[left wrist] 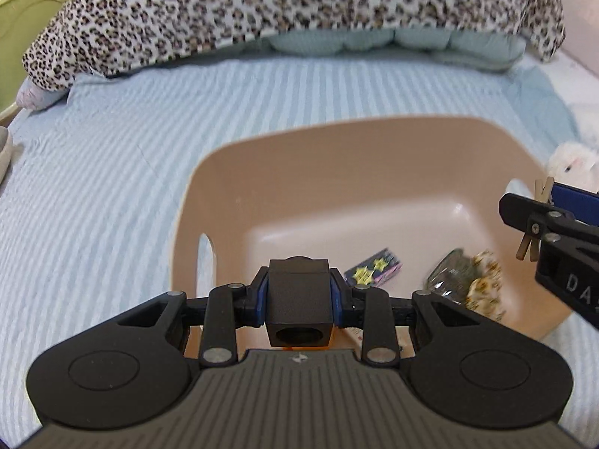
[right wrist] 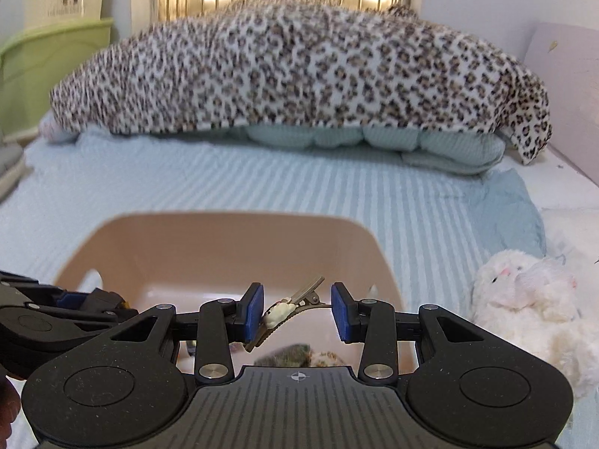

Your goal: Organize objects

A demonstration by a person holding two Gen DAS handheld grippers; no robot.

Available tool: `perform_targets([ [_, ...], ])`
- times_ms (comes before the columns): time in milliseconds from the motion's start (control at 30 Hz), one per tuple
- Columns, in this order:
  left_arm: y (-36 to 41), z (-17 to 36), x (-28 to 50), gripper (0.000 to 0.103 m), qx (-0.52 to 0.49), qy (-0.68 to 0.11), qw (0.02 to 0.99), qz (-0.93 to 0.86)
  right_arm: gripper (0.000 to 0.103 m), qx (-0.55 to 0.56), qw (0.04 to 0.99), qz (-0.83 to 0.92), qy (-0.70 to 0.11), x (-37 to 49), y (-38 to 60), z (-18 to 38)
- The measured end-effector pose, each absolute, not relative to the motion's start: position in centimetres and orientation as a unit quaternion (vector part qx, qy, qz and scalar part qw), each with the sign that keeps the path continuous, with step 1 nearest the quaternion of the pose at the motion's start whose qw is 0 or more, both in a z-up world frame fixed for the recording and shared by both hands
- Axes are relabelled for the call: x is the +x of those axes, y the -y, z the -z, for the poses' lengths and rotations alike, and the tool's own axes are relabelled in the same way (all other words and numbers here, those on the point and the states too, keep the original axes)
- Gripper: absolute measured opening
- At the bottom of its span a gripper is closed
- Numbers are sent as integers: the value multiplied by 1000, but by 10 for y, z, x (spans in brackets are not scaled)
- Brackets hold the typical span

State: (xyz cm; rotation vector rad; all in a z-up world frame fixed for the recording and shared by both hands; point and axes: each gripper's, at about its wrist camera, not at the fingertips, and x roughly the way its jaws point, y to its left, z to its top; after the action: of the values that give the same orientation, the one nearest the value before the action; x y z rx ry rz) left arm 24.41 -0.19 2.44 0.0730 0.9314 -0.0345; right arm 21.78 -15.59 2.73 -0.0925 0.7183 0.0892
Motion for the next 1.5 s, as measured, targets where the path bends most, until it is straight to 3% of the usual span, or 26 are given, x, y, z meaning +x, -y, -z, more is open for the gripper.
perform_targets([
  [100,1,-16,246,34,36,-465,884,19,37,-49,926,-47,-371,219,152,-17],
  [133,0,-15,246,34,36,-466,884,19,46,-51,924,-47,-375,219,151,-15],
  [200,-2,-17,243,37,42,-462,886,13,48,-52,923,-50,-377,215,151,-14],
  [233,-2,-18,241,41,48,-460,886,9,52,-52,923,-49,-377,213,151,-15],
  [300,-3,-25,235,74,52,-455,889,6,60,-51,924,-53,-376,211,152,-17],
  [467,-8,-44,218,89,54,-436,898,8,79,-45,926,-52,-371,189,159,-32],
  [600,-15,-57,203,90,38,-436,899,11,92,-51,928,-52,-365,167,163,-46],
  [800,-22,-75,175,90,26,-425,905,21,93,-48,930,-51,-360,135,172,-64],
  [900,-25,-81,162,90,25,-421,906,26,99,-49,929,-53,-362,121,174,-69],
  [1500,-41,-101,80,90,18,-405,913,40,100,-17,928,-51,-369,40,175,-82],
])
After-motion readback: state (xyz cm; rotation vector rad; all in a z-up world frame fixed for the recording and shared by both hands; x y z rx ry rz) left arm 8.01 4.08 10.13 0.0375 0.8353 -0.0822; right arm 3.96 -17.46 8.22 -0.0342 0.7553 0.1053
